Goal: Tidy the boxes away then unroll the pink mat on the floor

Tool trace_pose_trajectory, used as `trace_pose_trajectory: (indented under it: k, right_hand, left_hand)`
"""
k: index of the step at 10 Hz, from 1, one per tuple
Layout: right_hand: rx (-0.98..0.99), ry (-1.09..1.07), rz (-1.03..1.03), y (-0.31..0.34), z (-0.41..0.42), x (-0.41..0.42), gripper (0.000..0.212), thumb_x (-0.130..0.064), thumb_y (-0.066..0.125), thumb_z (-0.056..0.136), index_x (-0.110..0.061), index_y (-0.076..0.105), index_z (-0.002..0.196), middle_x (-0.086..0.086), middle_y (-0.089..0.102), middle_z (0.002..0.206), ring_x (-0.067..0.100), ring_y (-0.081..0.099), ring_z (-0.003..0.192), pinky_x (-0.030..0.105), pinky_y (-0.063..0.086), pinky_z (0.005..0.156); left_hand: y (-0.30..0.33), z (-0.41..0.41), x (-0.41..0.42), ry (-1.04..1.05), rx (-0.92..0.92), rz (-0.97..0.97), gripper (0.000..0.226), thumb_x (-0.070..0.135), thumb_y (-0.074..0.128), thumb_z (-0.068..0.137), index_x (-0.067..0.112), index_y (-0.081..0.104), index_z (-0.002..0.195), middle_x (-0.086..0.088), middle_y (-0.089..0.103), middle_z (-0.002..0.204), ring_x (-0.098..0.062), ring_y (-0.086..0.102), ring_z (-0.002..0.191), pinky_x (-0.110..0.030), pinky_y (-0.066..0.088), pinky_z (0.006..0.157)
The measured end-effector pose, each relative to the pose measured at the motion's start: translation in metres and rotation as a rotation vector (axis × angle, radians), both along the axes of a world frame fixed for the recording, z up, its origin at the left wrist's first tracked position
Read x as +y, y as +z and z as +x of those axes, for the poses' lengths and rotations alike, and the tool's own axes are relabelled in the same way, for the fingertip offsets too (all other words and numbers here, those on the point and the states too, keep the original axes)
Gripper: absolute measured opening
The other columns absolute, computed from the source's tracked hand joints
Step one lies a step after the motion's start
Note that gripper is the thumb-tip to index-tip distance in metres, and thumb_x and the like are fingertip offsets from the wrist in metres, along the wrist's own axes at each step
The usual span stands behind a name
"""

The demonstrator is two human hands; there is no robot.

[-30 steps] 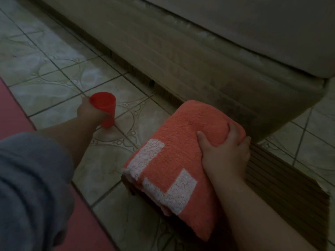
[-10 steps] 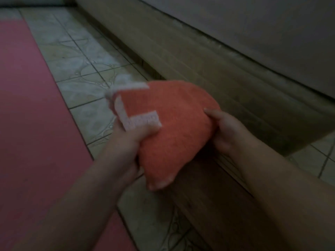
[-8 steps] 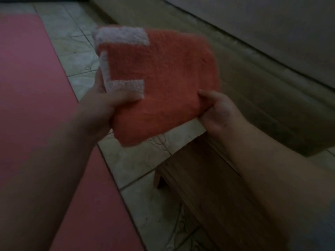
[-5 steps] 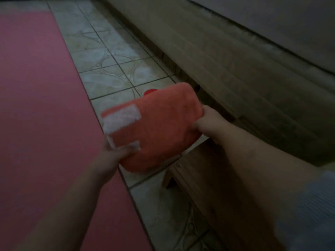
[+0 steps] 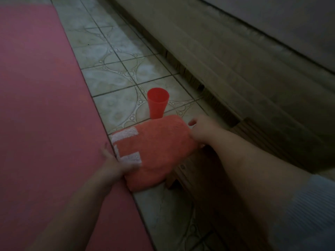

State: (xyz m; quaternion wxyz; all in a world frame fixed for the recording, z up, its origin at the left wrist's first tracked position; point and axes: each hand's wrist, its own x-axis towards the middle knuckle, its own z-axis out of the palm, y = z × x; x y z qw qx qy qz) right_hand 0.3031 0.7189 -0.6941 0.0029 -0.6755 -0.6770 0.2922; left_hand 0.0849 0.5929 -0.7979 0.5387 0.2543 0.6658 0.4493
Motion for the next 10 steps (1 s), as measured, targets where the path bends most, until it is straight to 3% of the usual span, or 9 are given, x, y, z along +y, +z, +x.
trace_pose_trajectory:
  k: [1, 2, 3, 4, 6, 7, 8, 9, 10]
  right_hand:
    - [-0.051, 0.075, 0.058, 0.004, -0.014, -0.004, 0.031, -0.022, 0.056, 0.085, -0.014, 0.066, 0.113, 0.013, 0.066, 0.114, 0.029, 0.064, 0.100, 0.031, 0.052, 0.079]
    - [-0.101, 0.218, 0.045, 0.004, -0.035, -0.011, 0.034, -0.022, 0.056, 0.086, -0.016, 0.064, 0.119, 0.008, 0.063, 0.122, 0.025, 0.060, 0.110, 0.024, 0.044, 0.082]
    - [-0.189, 0.287, -0.024, 0.001, -0.050, -0.015, 0.038, -0.027, 0.058, 0.085, -0.018, 0.063, 0.121, 0.006, 0.061, 0.127, 0.025, 0.057, 0.115, 0.029, 0.046, 0.093]
    - [-0.224, 0.356, -0.004, 0.000, -0.056, -0.021, 0.038, -0.030, 0.052, 0.087, -0.021, 0.061, 0.123, 0.004, 0.059, 0.130, 0.024, 0.055, 0.118, 0.035, 0.045, 0.097]
    - [-0.264, 0.468, -0.028, 0.006, -0.054, -0.021, 0.043, -0.038, 0.056, 0.087, -0.019, 0.060, 0.126, 0.006, 0.057, 0.133, 0.025, 0.052, 0.121, 0.033, 0.043, 0.098]
    - [-0.303, 0.508, -0.060, 0.005, -0.057, -0.017, 0.054, -0.048, 0.054, 0.088, -0.020, 0.052, 0.134, 0.008, 0.052, 0.139, 0.027, 0.048, 0.126, 0.034, 0.038, 0.101]
    - [-0.339, 0.476, -0.028, -0.005, -0.058, -0.015, 0.070, -0.056, 0.053, 0.084, -0.023, 0.036, 0.144, 0.008, 0.036, 0.151, 0.030, 0.035, 0.137, 0.041, 0.030, 0.111]
    - [-0.386, 0.418, 0.041, -0.010, -0.051, -0.019, 0.078, -0.060, 0.051, 0.083, -0.030, 0.023, 0.149, 0.005, 0.011, 0.160, 0.030, 0.010, 0.146, 0.049, 0.015, 0.115]
    - [-0.392, 0.368, 0.099, -0.011, -0.041, -0.019, 0.079, -0.065, 0.047, 0.082, -0.032, 0.020, 0.149, 0.002, 0.006, 0.161, 0.029, 0.002, 0.147, 0.052, 0.013, 0.113]
  left_hand:
    - [0.001, 0.025, -0.010, -0.083, 0.180, -0.074, 0.147, 0.013, 0.092, 0.048, 0.019, -0.017, 0.146, -0.005, 0.021, 0.155, -0.026, 0.031, 0.137, -0.044, 0.032, 0.112]
    - [-0.005, 0.041, 0.004, 0.107, 0.170, -0.022, 0.125, 0.012, 0.085, 0.064, 0.019, -0.009, 0.147, -0.009, 0.027, 0.152, -0.030, 0.038, 0.133, -0.047, 0.036, 0.109]
    - [-0.007, 0.045, 0.025, 0.238, 0.025, 0.071, 0.092, 0.001, 0.065, 0.081, 0.026, 0.004, 0.146, -0.009, 0.036, 0.147, -0.026, 0.052, 0.117, -0.046, 0.045, 0.098]
    - [-0.014, 0.040, 0.043, 0.213, 0.112, 0.063, 0.085, 0.001, 0.057, 0.085, 0.025, 0.004, 0.148, -0.009, 0.043, 0.142, -0.023, 0.052, 0.108, -0.042, 0.044, 0.100]
    - [-0.022, 0.032, 0.061, 0.157, 0.107, -0.057, 0.090, 0.014, 0.060, 0.084, 0.032, -0.001, 0.147, -0.007, 0.044, 0.139, -0.030, 0.052, 0.116, -0.053, 0.044, 0.099]
    - [-0.019, 0.032, 0.053, 0.086, 0.511, -0.031, 0.100, 0.034, 0.068, 0.078, 0.037, -0.004, 0.147, -0.012, 0.025, 0.153, -0.028, 0.032, 0.133, -0.049, 0.029, 0.112]
    - [-0.013, 0.027, 0.047, -0.166, 1.043, 0.073, 0.089, 0.065, 0.056, 0.074, 0.051, 0.002, 0.143, 0.002, -0.007, 0.159, -0.033, -0.003, 0.145, -0.059, 0.014, 0.113]
    - [-0.008, 0.028, 0.048, -0.459, 1.210, 0.072, 0.092, 0.079, 0.047, 0.068, 0.051, 0.004, 0.144, 0.009, -0.020, 0.158, -0.029, -0.021, 0.144, -0.059, 0.003, 0.114]
    - [-0.013, 0.029, 0.052, -0.558, 1.227, -0.013, 0.104, 0.086, 0.046, 0.059, 0.051, -0.002, 0.144, 0.006, -0.018, 0.159, -0.032, -0.023, 0.142, -0.059, -0.003, 0.114]
